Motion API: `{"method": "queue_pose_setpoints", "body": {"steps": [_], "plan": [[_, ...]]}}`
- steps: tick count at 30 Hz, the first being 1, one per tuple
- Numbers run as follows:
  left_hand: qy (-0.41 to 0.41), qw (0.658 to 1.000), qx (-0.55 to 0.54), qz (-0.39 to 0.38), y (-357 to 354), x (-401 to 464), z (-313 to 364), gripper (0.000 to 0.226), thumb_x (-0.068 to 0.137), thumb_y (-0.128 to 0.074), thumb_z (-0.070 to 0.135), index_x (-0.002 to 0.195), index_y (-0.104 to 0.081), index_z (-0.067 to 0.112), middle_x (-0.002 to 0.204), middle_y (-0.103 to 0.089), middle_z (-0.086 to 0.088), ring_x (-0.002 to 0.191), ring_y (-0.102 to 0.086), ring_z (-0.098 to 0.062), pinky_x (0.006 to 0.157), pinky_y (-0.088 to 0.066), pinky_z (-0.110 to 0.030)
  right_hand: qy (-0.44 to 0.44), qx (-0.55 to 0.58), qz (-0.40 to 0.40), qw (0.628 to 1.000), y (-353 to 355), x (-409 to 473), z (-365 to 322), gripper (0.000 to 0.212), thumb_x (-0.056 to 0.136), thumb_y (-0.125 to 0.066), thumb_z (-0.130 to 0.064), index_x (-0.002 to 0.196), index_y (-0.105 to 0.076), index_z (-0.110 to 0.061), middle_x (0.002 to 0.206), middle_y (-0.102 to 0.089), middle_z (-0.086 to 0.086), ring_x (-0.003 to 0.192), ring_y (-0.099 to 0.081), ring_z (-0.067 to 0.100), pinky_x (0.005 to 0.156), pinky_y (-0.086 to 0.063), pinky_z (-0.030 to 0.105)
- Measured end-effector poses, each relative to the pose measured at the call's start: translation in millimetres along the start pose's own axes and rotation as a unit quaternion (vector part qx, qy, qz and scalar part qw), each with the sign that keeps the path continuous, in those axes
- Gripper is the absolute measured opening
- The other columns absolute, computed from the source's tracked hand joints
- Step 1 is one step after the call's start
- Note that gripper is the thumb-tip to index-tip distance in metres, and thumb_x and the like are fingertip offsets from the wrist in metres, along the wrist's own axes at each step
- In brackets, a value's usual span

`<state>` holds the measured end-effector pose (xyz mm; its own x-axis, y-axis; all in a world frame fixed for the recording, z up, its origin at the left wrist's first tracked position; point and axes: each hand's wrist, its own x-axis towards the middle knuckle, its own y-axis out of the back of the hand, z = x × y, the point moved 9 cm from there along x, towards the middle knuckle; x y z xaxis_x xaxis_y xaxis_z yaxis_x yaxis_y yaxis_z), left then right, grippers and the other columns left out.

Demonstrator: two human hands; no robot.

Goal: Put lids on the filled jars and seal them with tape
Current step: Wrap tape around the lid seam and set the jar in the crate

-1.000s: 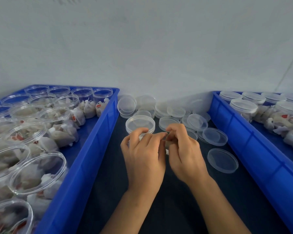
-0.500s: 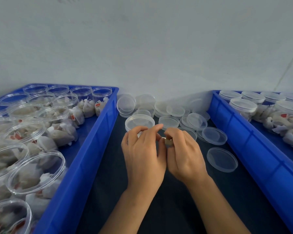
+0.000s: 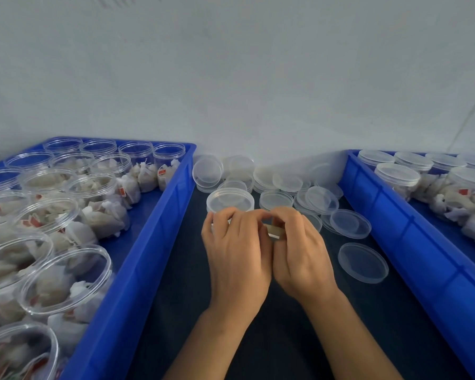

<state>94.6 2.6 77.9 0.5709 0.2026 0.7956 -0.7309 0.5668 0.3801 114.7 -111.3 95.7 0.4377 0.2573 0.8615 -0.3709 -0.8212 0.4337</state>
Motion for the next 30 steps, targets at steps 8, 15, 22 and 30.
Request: {"method": "queue_pose_setpoints", "body": {"steps": [8,15,22,30], "plan": [[0.008,0.999,-0.024,0.023,7,0,-1,0.016,0.094,-0.081,0.025,0.105,-0.074,0.017,0.103,-0.067,0.005,0.111,-0.054,-0.018,0.089,-0.052,-0.048,0.009,0.006,0.019,1.0,5,0,4,0.033,0.087,-0.04,0.0,0.117,-0.05,-0.012,0.088,-0.054,0.001,0.075,-0.041,0.012,0.07,-0.037,0.026],[0.01,0.999,-0.001,0.036,9,-1,1,0.011,0.089,-0.087,0.024,0.092,-0.079,0.017,0.092,-0.07,0.005,0.102,-0.057,-0.019,0.086,-0.053,-0.051,0.02,-0.022,0.008,1.0,4,-2,4,0.033,0.086,-0.043,0.0,0.116,-0.05,-0.012,0.086,-0.06,0.007,0.074,-0.049,0.021,0.068,-0.042,0.037],[0.011,1.0,0.009,0.001,6,2,-3,0.01,0.091,-0.083,0.028,0.092,-0.076,0.02,0.091,-0.073,0.01,0.102,-0.058,-0.017,0.091,-0.053,-0.053,0.037,-0.028,-0.002,0.999,3,-2,1,0.036,0.083,-0.045,0.002,0.116,-0.05,-0.011,0.086,-0.059,0.009,0.072,-0.05,0.024,0.065,-0.043,0.042],[-0.017,0.997,0.061,-0.037,-1,2,-3,0.013,0.097,-0.076,0.031,0.094,-0.071,0.02,0.093,-0.07,0.006,0.102,-0.059,-0.02,0.099,-0.051,-0.056,0.037,-0.029,-0.005,0.999,1,-2,1,0.039,0.082,-0.046,0.004,0.118,-0.051,-0.009,0.087,-0.059,0.009,0.072,-0.051,0.025,0.064,-0.044,0.044]]}}
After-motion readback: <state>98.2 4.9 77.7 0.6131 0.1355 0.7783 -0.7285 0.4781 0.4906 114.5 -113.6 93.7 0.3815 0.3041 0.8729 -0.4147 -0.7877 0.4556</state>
